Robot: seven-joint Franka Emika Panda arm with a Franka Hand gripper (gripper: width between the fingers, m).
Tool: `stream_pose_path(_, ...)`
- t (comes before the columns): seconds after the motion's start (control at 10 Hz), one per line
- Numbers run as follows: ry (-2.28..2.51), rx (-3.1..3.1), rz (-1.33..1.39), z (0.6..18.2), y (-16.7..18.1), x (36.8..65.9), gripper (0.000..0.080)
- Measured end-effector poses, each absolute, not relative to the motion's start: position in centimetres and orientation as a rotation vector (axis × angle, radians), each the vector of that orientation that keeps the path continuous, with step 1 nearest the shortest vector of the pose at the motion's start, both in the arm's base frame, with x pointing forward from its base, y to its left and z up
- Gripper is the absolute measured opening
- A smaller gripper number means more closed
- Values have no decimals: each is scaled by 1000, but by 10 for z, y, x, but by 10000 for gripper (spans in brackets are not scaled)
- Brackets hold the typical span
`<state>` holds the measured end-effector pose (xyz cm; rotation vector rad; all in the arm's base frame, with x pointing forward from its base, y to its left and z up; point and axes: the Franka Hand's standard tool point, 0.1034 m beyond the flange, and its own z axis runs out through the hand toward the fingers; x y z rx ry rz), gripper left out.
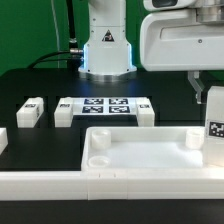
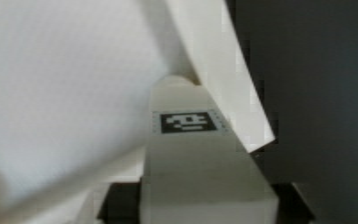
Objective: Assemble desk
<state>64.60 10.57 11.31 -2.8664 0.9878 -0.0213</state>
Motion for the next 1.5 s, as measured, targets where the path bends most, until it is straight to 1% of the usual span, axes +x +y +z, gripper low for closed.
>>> stream_pose_path(0.4,1918,-2249,93,114,110,649,295)
stream_pose_path(0.7,1996,-2173,118,113,111,647,295)
stream_pose_path(0.8,1907,-2255,105,113,111,647,295)
stream_pose_path(0.9,1714,-2417,68,112,111,646,492)
stream_pose_path(1.0,1535,-2513,-15,109,108,650,599)
stream_pose_path(1.1,1305,-2647,-52,108,108,648,633)
stream_pose_path(1.2,1190,-2702,-62,108,109,646,633)
stream_pose_path(1.3,1179,-2706,-62,107,109,646,647)
stream_pose_path(1.4,1053,-2761,-75,107,108,646,647)
stream_pose_path(1.5,827,-2859,-93,106,107,646,649)
